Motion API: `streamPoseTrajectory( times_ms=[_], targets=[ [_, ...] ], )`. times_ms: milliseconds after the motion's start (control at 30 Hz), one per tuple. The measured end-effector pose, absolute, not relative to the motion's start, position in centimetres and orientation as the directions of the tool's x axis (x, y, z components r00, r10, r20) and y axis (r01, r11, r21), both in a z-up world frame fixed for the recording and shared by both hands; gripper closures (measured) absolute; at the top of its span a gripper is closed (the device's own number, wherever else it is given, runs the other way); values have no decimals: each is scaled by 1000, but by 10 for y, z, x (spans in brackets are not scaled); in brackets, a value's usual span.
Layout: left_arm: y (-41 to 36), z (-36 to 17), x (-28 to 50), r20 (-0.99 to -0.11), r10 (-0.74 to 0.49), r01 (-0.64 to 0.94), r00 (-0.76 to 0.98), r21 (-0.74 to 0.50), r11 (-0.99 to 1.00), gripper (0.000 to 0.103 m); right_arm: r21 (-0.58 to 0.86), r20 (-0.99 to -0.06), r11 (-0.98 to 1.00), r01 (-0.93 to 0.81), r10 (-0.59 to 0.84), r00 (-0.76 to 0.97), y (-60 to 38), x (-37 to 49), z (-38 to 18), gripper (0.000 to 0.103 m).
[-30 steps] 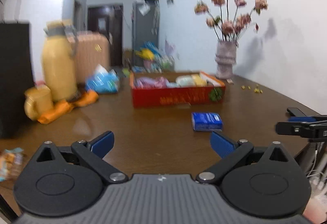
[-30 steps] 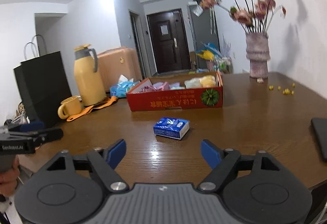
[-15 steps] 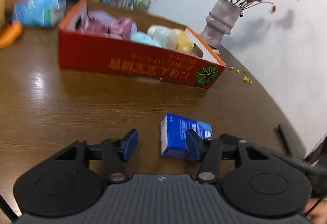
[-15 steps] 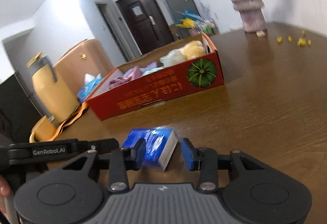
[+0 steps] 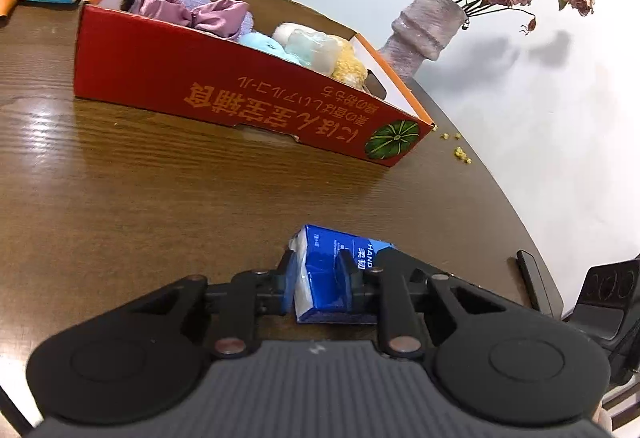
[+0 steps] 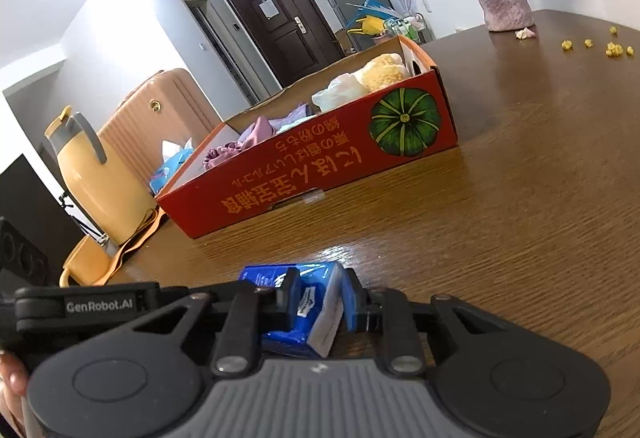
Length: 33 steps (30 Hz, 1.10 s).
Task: Organize soft objects
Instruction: 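Close both grippers on the small blue packet, then carry the blue packet with both grippers into the red box and open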
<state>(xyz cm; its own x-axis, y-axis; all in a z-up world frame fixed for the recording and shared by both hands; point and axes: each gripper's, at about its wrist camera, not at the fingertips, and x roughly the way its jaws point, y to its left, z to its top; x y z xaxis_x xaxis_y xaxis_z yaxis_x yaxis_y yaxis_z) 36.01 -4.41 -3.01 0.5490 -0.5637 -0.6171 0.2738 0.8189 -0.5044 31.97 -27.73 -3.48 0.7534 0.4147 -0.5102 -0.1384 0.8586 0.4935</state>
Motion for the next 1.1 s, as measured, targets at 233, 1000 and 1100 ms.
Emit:
streamPoseTrajectory(
  times_ms=[233, 1000, 1100],
  targets=[
    [-39, -8, 299, -582, -557, 287, 592, -493, 821, 83, 496, -472, 851, -175, 433, 768, -280, 276, -14, 87],
    [-41, 64, 207, -425, -552, 387, 718, -416, 823, 83, 388, -297, 877, -283, 410, 862, -276, 175, 60, 87],
    [-41, 72, 234, -415, -547, 382, 727, -417, 825, 83, 370, -291, 881, -296, 412, 863, -275, 201, 69, 87]
  ],
)
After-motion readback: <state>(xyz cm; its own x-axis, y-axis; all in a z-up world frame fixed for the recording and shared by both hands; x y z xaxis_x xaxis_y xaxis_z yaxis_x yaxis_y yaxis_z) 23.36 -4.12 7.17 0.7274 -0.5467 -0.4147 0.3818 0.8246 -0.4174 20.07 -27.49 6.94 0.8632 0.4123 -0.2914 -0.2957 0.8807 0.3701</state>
